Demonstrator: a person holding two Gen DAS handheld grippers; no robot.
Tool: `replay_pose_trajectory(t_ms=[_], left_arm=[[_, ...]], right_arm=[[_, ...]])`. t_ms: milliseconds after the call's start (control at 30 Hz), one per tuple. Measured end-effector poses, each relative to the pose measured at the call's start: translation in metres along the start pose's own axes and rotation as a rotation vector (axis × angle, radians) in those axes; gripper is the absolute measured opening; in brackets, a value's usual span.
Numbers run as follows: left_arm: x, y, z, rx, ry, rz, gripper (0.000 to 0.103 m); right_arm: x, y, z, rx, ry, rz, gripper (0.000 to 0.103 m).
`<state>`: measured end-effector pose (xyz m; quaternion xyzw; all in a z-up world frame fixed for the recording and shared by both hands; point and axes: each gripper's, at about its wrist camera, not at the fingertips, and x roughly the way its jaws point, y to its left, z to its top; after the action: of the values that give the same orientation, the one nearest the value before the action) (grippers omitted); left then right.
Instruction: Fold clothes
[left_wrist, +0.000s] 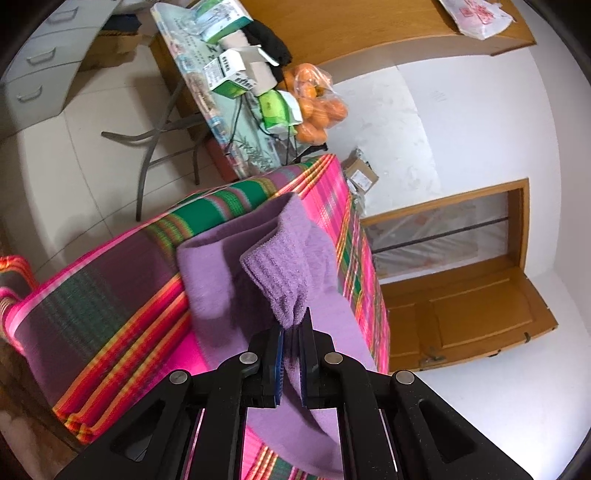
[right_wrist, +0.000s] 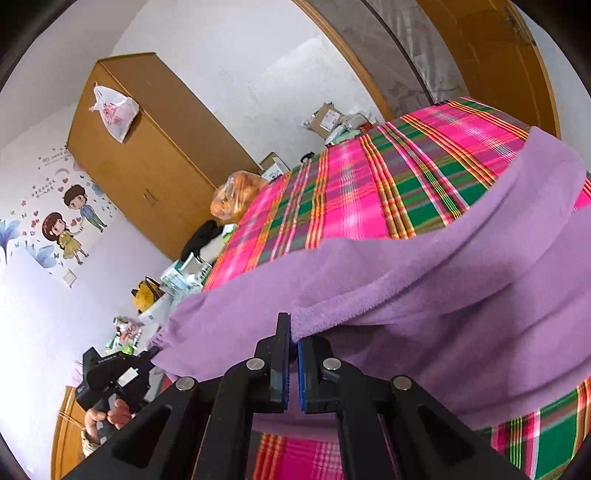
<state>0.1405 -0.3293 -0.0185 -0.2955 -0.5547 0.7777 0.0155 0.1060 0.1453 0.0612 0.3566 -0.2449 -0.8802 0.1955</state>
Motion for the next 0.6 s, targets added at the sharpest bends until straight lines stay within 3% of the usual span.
replay_pose_trajectory(t_ms=[600], left_arm=[[-0.003,0.025,-0.01,-0.058,0.003,0.029,0.006]], right_arm=[[0.01,-0.022,-0.03,0.041,0.099,-0.037,0.003]])
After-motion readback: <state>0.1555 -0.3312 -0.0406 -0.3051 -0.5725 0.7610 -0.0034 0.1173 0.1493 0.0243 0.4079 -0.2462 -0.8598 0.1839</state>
